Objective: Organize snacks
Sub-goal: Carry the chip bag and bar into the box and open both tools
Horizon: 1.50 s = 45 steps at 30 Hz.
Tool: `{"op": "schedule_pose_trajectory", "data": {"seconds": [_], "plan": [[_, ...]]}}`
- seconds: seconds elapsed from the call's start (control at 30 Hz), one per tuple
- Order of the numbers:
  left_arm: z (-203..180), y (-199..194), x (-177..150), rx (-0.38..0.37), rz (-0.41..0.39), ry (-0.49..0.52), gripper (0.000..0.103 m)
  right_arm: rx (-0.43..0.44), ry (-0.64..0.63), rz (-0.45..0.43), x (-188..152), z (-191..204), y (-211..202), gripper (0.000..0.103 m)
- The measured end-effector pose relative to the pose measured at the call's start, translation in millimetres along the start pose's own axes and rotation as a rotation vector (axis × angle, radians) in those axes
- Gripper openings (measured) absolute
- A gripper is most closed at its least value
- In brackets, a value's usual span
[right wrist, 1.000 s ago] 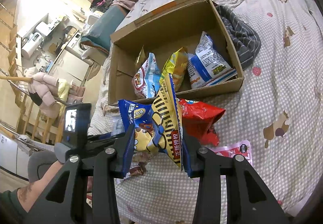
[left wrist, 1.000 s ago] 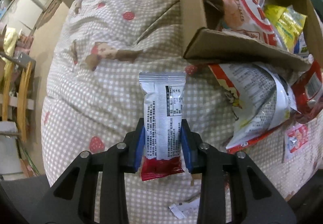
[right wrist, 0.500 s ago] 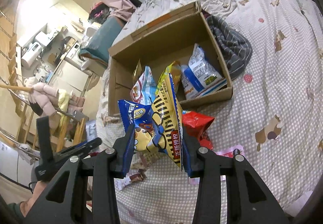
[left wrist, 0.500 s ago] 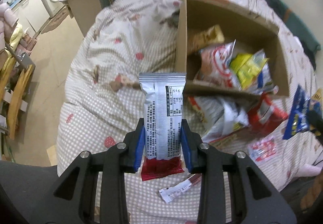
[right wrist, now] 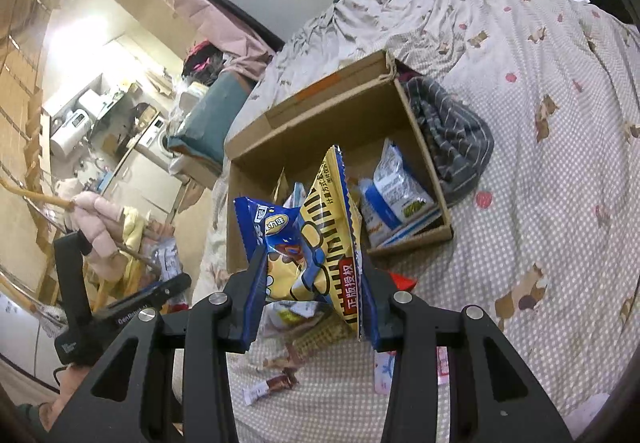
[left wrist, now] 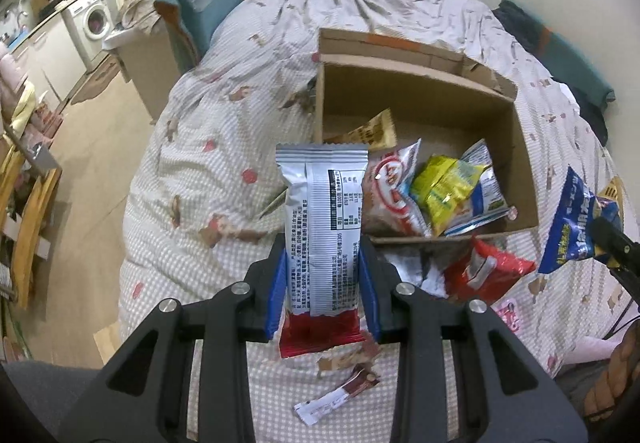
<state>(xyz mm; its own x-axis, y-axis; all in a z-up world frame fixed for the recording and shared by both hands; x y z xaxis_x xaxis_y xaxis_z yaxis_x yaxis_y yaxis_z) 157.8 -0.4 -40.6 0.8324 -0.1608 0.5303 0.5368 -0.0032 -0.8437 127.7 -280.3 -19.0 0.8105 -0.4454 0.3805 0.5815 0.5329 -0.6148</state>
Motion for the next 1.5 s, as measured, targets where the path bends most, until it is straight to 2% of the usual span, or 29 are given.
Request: {"op": "schedule_pose_trajectory", "data": {"seconds": [0.43,0.6,1.03,1.2,1.5], "plan": [[-27,3,62,-0.027,-0.073,0.106,0.029,-0.002,0.007,-0.061,55,18,9,0.042],[-31,18,82,-0.020,-0.090,0.116,0.029,-0.021,-0.003,-0.075,75,17,21,0.042],[-32,72,86,-0.046,-0.036,0.096,0.029,-0.091,0.019,0.012,78,-8,77,0.042],[-29,83,85,-0.021,-0.033,0.100,0.029,-0.086,0.037,0.050,78,-12,100,0.042],[-29,92,88,-0.024,-0.045,0.112,0.029,-0.088,0.065,0.091,69,-15,124,0.043]]}}
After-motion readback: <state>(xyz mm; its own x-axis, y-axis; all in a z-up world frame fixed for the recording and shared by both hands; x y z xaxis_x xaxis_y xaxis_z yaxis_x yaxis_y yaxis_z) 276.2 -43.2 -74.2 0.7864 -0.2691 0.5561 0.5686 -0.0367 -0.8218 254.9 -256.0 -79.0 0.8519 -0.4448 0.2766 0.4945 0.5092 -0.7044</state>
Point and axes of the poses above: each gripper's, at about its wrist camera, not at the fingertips, and y roughly the way its jaws point, z to its left, x to its top, the point moved 4 cm from there along y, roughly the way its jaws point, and after that the axes turned 14 degrees about y, right-handed, at the moved point
